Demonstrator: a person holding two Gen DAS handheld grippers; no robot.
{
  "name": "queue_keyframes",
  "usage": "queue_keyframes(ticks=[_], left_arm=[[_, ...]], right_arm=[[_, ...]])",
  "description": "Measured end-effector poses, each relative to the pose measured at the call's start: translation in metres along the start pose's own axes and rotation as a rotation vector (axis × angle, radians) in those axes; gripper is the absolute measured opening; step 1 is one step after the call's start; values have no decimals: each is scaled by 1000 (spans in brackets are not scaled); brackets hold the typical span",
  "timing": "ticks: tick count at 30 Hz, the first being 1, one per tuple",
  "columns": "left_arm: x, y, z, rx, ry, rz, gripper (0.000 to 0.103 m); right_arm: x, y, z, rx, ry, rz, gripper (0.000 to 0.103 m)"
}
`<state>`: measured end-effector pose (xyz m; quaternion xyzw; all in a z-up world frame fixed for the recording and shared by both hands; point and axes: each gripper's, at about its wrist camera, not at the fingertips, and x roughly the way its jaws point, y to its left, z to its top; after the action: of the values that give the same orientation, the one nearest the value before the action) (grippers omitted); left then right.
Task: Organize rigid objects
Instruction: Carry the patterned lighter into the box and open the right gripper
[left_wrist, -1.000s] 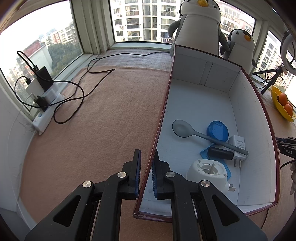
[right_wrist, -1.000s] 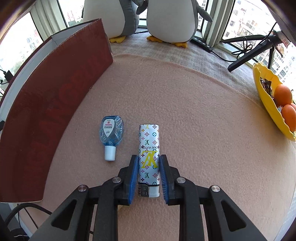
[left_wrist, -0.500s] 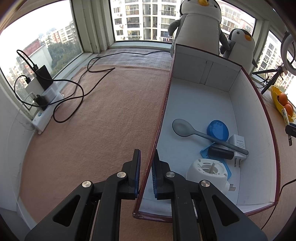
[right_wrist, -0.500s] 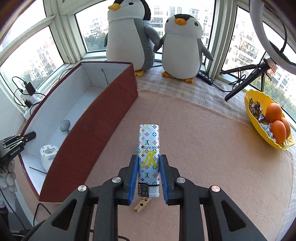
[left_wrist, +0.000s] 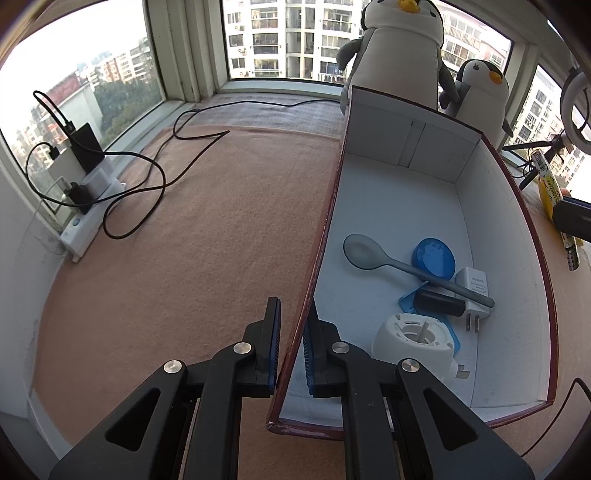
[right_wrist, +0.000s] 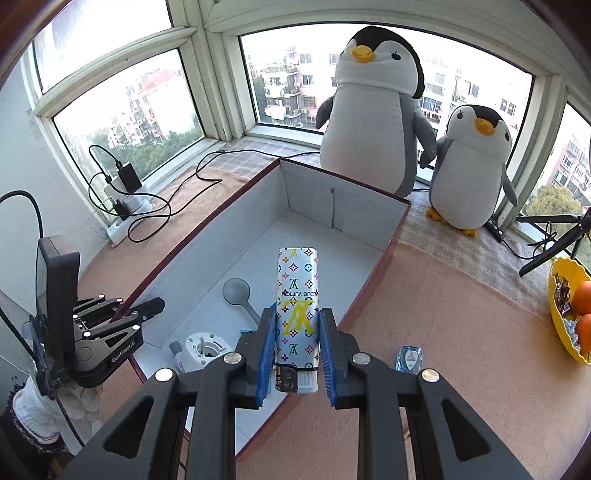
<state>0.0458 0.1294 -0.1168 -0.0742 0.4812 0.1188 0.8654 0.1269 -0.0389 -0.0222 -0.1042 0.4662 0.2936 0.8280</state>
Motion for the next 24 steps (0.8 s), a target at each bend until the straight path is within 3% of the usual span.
queue_keyframes(ticks=[7,24], left_arm=[[0,-1,1,1,-6,-1,10],[0,-2,1,4,-16,5,10]], right_arm=[[14,23,4,-43,21,14,21],[45,36,6,-70,94,17,21]])
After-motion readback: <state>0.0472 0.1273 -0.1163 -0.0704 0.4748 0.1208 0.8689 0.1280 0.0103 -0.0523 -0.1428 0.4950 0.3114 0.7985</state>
